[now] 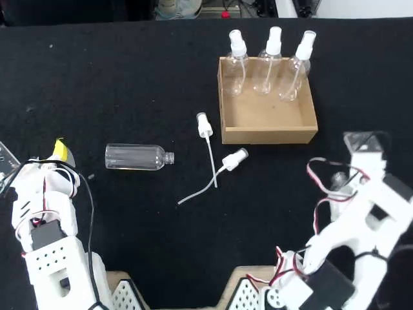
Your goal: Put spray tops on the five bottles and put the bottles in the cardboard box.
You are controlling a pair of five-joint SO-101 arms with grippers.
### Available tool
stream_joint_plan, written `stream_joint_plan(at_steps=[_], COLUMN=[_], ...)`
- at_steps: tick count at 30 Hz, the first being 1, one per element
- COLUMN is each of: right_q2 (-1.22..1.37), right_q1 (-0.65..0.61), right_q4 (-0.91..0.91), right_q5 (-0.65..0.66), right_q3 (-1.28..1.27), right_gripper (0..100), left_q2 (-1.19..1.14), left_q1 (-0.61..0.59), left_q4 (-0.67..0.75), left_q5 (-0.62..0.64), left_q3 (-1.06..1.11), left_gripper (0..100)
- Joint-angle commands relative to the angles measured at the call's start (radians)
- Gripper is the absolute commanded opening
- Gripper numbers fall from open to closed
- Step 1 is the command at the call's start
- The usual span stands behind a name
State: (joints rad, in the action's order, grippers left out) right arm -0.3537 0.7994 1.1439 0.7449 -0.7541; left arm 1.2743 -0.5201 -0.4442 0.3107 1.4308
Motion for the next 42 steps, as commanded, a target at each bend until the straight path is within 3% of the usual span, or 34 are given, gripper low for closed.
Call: stream_joint_plan(at_steps=[1, 5, 9, 15, 22, 35, 42], right_q2=[0.013, 0.027, 0.039, 0.114, 0.320, 0.275, 0.280], right_q1=[-0.048, -0.091, -0.110, -0.021, -0.009, -0.021, -0.043], right_q4=[0.069, 0.094, -0.014, -0.278, -0.299, 0.084, 0.442], right_q5=[-0.048, -0.048, -0.049, -0.041, -0.002, -0.041, -0.002], right_q3=[0.159, 0.203, 0.206, 0.206, 0.222, 0.456, 0.622], right_gripper=[28.3, 28.3, 28.0, 27.9, 27.9, 27.9, 27.9], left_q2=[0.003, 0.003, 0.003, 0.003, 0.003, 0.003, 0.003], left_q1=[-0.008, -0.008, -0.008, -0.008, -0.008, -0.008, -0.008], left_q4=[0.021, 0.021, 0.021, 0.021, 0.021, 0.023, 0.023], left_q5=[0.000, 0.000, 0.000, 0.000, 0.000, 0.000, 0.000], left_q3=[-0.018, -0.019, -0.019, -0.019, -0.019, -0.018, -0.018], left_gripper=[19, 19, 19, 19, 19, 19, 19])
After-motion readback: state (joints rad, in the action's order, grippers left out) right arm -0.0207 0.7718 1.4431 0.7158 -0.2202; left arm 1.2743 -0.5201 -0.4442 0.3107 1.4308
